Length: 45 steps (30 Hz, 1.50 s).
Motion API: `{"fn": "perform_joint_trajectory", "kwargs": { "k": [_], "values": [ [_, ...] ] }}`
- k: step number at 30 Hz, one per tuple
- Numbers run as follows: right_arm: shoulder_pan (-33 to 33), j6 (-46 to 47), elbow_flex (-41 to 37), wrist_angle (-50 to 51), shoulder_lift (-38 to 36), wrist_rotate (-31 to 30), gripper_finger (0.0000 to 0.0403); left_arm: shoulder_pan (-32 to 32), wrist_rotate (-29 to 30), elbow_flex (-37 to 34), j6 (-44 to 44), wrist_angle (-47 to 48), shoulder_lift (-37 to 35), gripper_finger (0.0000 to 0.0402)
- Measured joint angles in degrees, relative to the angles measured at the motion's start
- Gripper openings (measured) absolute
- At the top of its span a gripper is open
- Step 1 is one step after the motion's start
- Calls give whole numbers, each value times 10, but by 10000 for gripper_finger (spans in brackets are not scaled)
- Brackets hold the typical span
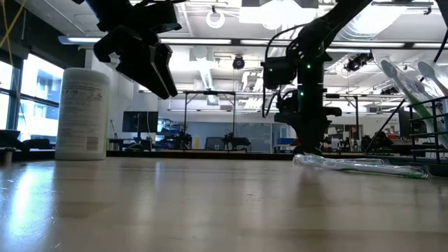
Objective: Pick & Place toothbrushing station
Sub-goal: Put the top green toothbrush into the black mesh organizer
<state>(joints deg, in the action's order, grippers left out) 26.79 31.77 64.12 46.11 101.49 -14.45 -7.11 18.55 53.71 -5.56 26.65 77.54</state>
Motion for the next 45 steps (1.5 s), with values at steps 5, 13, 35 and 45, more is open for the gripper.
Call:
{"fn": "perform_joint_trajectory", "kwargs": {
  "k": [5, 13, 35, 45],
  "values": [
    [3, 0, 0, -3, 2, 4, 144, 0, 0, 0, 0, 0, 0, 232],
    [7, 1, 0, -13, 17, 5, 148, 0, 0, 0, 0, -1, 0, 232],
    [26, -12, 2, -33, 72, 69, 28, 0, -1, 0, 3, 1, 0, 232],
    [-11, -45, 7, -35, 49, 59, 9, 0, -1, 0, 2, 0, 0, 232]
  ]
}}
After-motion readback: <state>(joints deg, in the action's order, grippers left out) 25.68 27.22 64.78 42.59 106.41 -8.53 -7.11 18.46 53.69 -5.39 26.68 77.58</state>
